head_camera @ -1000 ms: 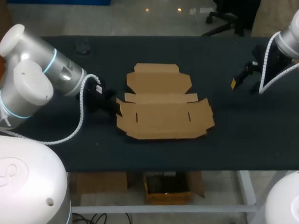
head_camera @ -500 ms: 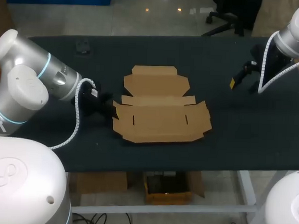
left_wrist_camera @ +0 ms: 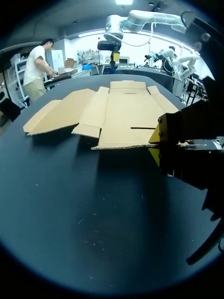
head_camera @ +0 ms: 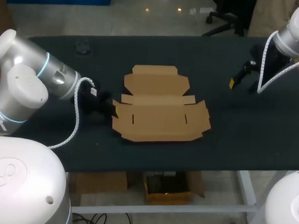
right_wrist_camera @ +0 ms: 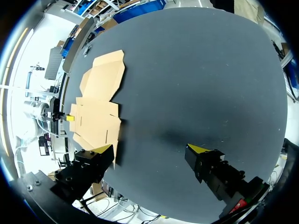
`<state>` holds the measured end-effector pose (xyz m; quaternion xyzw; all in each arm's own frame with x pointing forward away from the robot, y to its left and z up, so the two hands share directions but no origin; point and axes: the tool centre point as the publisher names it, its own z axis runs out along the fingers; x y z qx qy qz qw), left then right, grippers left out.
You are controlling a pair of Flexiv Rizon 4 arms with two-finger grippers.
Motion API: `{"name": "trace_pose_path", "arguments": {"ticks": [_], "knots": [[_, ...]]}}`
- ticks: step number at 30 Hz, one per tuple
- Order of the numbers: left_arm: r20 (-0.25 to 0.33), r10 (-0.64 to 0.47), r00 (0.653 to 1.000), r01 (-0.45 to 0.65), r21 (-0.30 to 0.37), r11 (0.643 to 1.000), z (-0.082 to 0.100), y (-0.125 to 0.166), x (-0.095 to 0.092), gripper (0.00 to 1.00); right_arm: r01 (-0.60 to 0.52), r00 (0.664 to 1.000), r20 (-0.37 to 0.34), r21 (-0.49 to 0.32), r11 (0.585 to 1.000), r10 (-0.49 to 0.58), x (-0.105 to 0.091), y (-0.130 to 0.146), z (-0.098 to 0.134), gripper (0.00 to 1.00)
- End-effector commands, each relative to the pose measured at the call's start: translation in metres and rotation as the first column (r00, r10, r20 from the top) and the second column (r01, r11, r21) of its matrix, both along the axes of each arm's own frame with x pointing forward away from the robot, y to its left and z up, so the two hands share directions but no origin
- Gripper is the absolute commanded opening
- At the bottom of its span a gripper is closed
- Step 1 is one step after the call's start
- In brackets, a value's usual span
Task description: Assemble the packaging by folding the flat box into shape, placing the metal phone stand inside, and closing the box properly
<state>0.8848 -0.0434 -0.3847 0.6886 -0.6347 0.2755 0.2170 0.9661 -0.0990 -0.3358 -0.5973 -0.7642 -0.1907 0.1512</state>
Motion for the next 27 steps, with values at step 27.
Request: {"name": "trace_pose_path", "arguments": {"ticks": [27], "knots": [[-0.028, -0.032, 0.999, 0.031, -0.001, 1.000, -0.0062, 0.0031, 0.0141, 0.00, 0.003, 1.000, -0.005, 0.001, 1.000, -0.003, 0.0010, 0.0000, 0.0002, 1.00]]}}
